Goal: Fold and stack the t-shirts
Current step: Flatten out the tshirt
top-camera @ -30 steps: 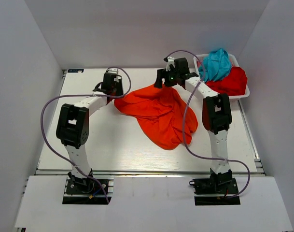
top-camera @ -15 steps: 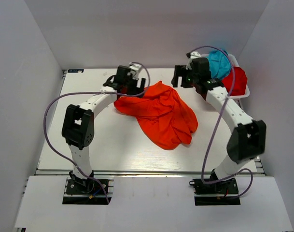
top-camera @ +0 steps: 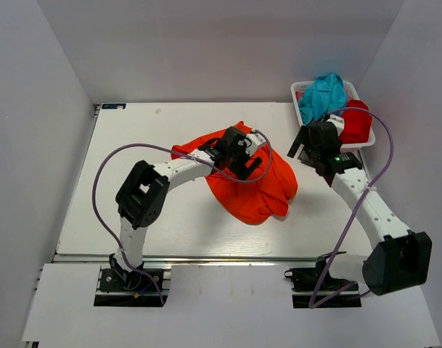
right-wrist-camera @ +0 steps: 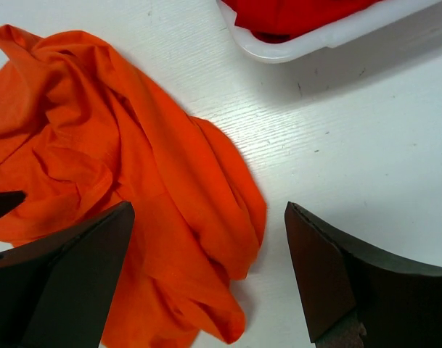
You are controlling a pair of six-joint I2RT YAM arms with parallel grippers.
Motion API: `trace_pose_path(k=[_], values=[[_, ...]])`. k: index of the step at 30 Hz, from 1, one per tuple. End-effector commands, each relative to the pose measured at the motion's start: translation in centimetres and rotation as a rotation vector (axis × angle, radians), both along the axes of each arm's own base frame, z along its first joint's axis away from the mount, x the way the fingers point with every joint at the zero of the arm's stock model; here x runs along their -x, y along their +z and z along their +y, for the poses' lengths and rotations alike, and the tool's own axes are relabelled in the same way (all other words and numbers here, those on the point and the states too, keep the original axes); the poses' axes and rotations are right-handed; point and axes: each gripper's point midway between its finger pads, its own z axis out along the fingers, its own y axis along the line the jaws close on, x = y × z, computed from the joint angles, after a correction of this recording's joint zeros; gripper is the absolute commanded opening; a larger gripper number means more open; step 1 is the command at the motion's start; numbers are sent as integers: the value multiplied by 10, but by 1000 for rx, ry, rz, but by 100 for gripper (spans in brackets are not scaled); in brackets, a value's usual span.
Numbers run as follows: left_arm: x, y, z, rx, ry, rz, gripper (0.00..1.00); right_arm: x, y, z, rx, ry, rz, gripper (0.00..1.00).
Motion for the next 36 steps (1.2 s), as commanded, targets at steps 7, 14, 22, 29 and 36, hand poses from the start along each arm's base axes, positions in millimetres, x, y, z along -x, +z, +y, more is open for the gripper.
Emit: trace_pose_path(k=[7,14,22,29,36], values=[[-30,-19,10,-106,120,-132,87,32,-7,-5,-44,-5,24,90],[-32,-23,13,-107,144,-135,33,40,-15,0,-41,62,48,90],[-27,48,3,134,200,-168,0,73,-57,23,-39,304,204,90],[-17,89,15,230,249,-157,0,106,-84,24,-55,369,286,86],[-12,105,33,220,332,-152,0,107,-107,56,-197,484,279,74]])
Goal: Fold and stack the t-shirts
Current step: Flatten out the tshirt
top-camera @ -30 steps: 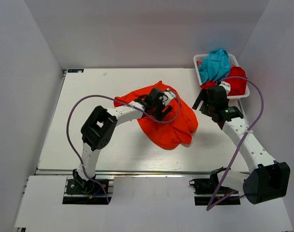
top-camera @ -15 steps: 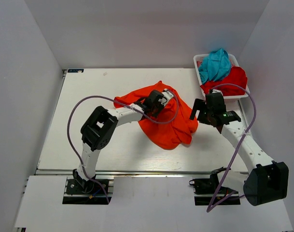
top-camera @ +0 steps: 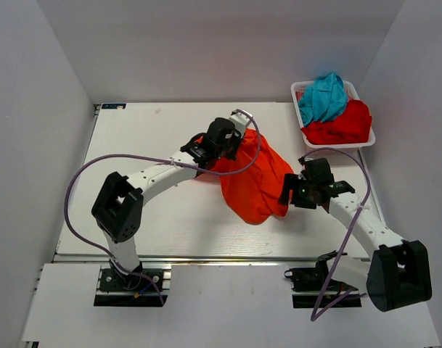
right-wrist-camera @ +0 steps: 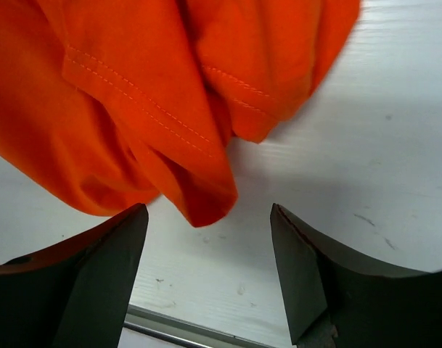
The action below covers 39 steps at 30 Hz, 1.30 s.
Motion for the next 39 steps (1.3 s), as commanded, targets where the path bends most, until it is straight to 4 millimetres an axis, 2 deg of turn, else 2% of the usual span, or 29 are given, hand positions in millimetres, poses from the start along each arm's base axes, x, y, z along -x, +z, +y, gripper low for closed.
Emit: trace_pose_path(k=[1,2,3,7,8,10,11,13,14,15,17,18,19,21,22,23,24,25,26,27,28,29,31,32,33,34,38,39], values=[[4,18,15,13,61,2,0,-9,-3,23,-104,67,-30,74],[6,12,16,7,66,19,0,-10,-7,25,-108,72,-19,74],[7,17,17,14,66,12,0,-16,-10,27,-113,76,-38,72],[13,17,25,5,75,14,0,-24,-28,24,-86,50,-21,63],[13,17,25,4,75,14,0,-29,-27,24,-88,46,-36,60],[15,25,30,18,90,4,0,-32,-29,25,-87,45,-35,44],[16,21,33,6,102,7,0,-34,-29,26,-89,47,-35,29],[15,26,35,11,110,-4,0,-36,-24,29,-98,63,-47,0],[15,30,38,12,124,-15,0,-37,-22,29,-100,61,-48,0],[15,31,38,12,124,-16,0,-45,-4,32,-109,78,-101,0],[14,34,44,2,148,-24,0,-44,10,33,-116,96,-113,0],[14,39,46,7,158,-35,0,-52,35,35,-120,131,-196,0],[14,46,50,12,173,-50,0,-55,42,36,-122,135,-215,0],[10,57,53,30,198,-83,0,-67,76,37,-124,143,-307,0],[9,64,59,31,227,-102,0,-71,85,37,-119,137,-330,0],[8,73,63,38,250,-122,0,-75,96,36,-125,131,-365,0],[4,82,66,45,273,-141,0,-85,123,39,-121,152,-445,0],[2,95,75,51,319,-172,0,-90,134,34,-109,127,-479,0],[3,109,80,67,340,-195,0,-99,158,34,-111,116,-559,0],[2,118,83,73,350,-223,0,-109,170,21,-65,52,-608,0],[1,130,88,77,371,-254,0,-113,197,19,-71,39,-680,0],[2,136,92,77,378,-268,0,-117,212,19,-68,43,-732,0],[5,167,103,114,416,-324,0,-120,262,15,-48,50,-863,0],[6,179,109,119,436,-347,0,-120,276,14,-45,53,-898,0],[7,185,122,114,494,-365,0,-122,287,5,-11,5,-925,0],[11,201,133,136,529,-400,0,-119,321,-3,6,-19,-1007,0],[26,236,180,132,697,-512,0,-109,378,-35,102,-139,-1153,0],[31,246,199,116,781,-544,0,-106,393,-39,126,-147,-1193,0]])
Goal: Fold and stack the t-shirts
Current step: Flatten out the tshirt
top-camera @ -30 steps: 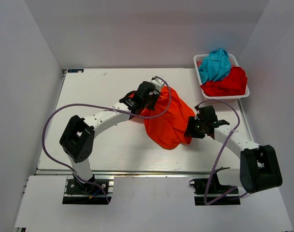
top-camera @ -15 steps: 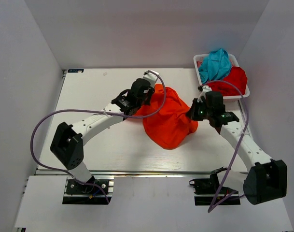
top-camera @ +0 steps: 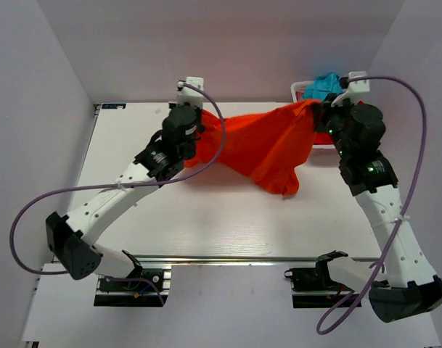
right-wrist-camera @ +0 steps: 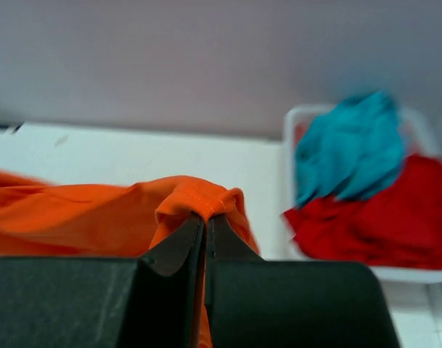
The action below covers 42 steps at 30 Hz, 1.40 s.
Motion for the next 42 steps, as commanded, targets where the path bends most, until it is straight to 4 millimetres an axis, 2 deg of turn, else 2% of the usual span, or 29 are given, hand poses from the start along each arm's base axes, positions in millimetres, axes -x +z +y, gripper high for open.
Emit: trace_pose_path(k=[1,2,3,4,5,6,9,10,12,14,17,18,20,21,23,25,26,28,33,38,42], values=[[23,70,68,48,265,-168,0,15,91,-48,53,-215,-257,0],[32,76,84,47,324,-180,0,19,103,-56,74,-250,-283,0],[36,85,92,40,351,-200,0,19,110,-61,78,-280,-307,0],[41,92,99,46,368,-216,0,23,115,-77,82,-367,-313,0],[46,99,110,49,405,-230,0,28,131,-84,106,-398,-351,0],[53,109,119,39,422,-246,0,30,135,-88,119,-417,-362,0],[64,132,132,44,445,-289,0,42,162,-102,147,-484,-425,0],[71,146,138,59,440,-313,0,47,172,-106,152,-499,-444,0],[79,171,143,90,416,-357,0,62,198,-110,159,-505,-504,0],[88,188,147,88,382,-389,0,71,214,-108,169,-481,-545,0],[102,214,149,94,296,-443,0,100,249,-105,177,-437,-640,0],[113,226,156,122,273,-474,0,110,256,-105,178,-423,-661,0],[124,238,148,136,169,-506,0,128,269,-95,204,-343,-724,0],[138,250,154,166,136,-539,0,139,276,-95,209,-335,-751,0],[148,260,150,181,57,-566,0,152,283,-90,216,-290,-784,0],[164,276,153,208,-5,-605,0,175,298,-93,209,-284,-838,0],[166,275,151,197,-27,-592,0,180,300,-94,209,-284,-849,0],[180,290,152,208,-86,-627,0,197,310,-97,205,-288,-888,0],[202,302,143,226,-222,-641,0,229,321,-92,210,-223,-958,0],[228,310,151,258,-292,-675,0,255,324,-96,174,-213,-999,0],[228,308,148,258,-308,-668,0,257,318,-88,181,-164,-1004,0]])
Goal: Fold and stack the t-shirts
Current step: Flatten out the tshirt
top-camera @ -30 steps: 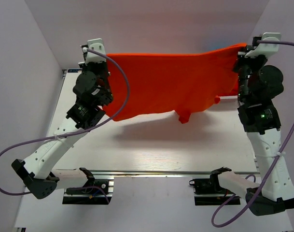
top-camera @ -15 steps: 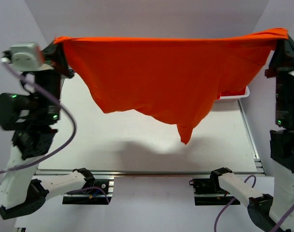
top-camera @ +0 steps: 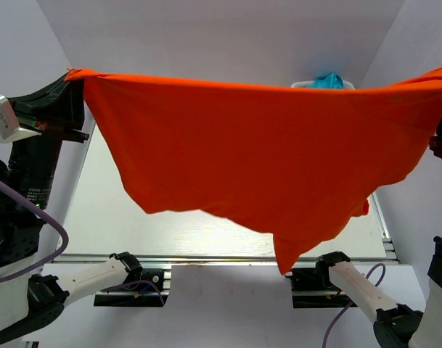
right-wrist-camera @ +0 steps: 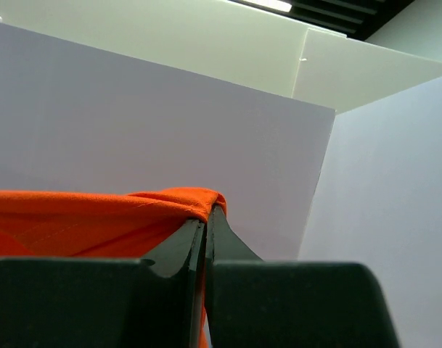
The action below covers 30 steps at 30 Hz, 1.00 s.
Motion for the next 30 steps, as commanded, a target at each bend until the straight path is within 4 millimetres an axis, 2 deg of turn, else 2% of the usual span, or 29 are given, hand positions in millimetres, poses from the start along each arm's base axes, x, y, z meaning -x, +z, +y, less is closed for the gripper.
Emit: trace_pose_path(k=[1,2,3,5,6,7,8,9,10,11,12,13,14,15,16,18,19,22,23,24,29,30], values=[[7,4,10,26,5,-1,0,14,9,-3,-14,0,-59,0],[-4,-1,12,40,52,36,0,-5,-3,2,-7,6,-19,0],[-20,-12,3,22,77,78,0,-11,-6,3,-12,8,-7,0],[-43,-29,-6,12,127,135,0,-45,-24,10,-19,5,57,0],[-54,-41,-13,-10,143,168,0,-65,-40,14,-19,2,104,0],[-72,-63,-27,-43,161,211,0,-73,-41,15,-33,-1,90,0],[-86,-81,-29,-43,210,249,0,-84,-48,12,-63,-21,109,0],[-96,-96,-31,-32,244,276,0,-119,-83,20,-67,-16,186,0],[-106,-112,-32,-13,277,304,0,-132,-95,21,-80,-25,212,0],[-121,-146,-26,8,375,362,0,-140,-101,18,-115,-41,215,0],[-130,-166,-26,12,421,398,0,-177,-143,24,-129,-56,318,0],[-143,-206,-32,-11,470,462,0,-190,-159,25,-138,-64,355,0],[-146,-222,-24,25,544,490,0,-210,-184,31,-144,-61,402,0],[-157,-244,-27,5,576,528,0,-225,-209,37,-151,-45,459,0],[-166,-270,-29,8,588,573,0,-253,-241,49,-117,-33,543,0],[-179,-303,-34,-32,603,645,0,-275,-277,61,-112,-10,634,0],[-193,-331,-41,-78,621,697,0,-304,-309,68,-118,-14,725,0],[-218,-371,-35,-110,692,785,0,-333,-349,73,-115,-52,850,0],[-232,-397,-31,-136,735,837,0,-344,-365,76,-102,-62,888,0],[-239,-407,-30,-157,740,861,0,-352,-381,76,-89,-71,921,0],[-283,-431,-29,-148,702,915,0,-381,-398,90,-56,-54,967,0],[-293,-428,-24,-126,710,907,0,-384,-400,91,-53,-54,970,0]])
